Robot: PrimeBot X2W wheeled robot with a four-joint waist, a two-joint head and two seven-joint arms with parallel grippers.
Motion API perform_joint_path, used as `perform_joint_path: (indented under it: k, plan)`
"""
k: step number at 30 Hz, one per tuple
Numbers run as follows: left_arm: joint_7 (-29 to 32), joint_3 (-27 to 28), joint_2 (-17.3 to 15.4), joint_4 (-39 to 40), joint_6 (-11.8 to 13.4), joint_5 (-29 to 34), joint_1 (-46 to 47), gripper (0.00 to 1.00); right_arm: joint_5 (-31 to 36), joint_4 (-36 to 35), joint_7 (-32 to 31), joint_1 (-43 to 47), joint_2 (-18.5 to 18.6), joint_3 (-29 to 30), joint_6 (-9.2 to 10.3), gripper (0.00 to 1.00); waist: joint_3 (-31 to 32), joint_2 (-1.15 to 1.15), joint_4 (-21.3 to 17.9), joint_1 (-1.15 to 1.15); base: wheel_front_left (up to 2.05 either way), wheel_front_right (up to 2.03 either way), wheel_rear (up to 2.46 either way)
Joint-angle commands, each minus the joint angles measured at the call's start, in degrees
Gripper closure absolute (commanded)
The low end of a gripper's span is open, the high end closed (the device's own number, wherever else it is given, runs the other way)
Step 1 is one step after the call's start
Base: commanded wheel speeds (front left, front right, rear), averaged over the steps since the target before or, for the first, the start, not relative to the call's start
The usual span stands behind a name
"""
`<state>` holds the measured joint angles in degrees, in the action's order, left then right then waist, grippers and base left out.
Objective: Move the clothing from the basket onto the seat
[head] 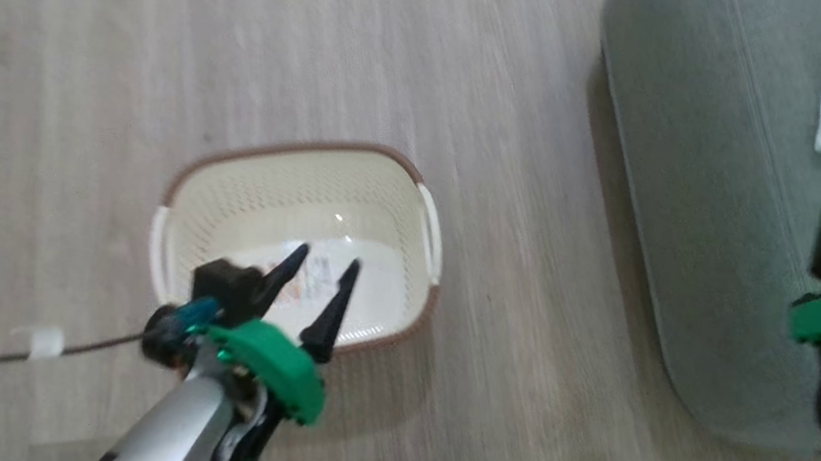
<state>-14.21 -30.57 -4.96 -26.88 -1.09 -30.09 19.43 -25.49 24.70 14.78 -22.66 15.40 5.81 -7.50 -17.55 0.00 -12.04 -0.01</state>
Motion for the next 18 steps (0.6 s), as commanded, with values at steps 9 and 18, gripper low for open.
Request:
perform_joint_path:
  k: [9,18]
  plan:
    - [-0.78,16.27,-0.72,3.48,-1.24,3.62,-5.1,0.0,8.95,-5.52,0.21,7.9,-6.72,-3.65,0.01,0.0,10.83,0.0,9.14,0.01,0.0,0.0,0.0]
    - [-0.78,25.37,0.61,3.86,-3.25,6.75,-9.4,0.0,16.85,-6.27,0.21,14.26,-9.47,-6.81,0.01,0.0,15.84,0.0,11.41,0.01,0.0,0.0,0.0]
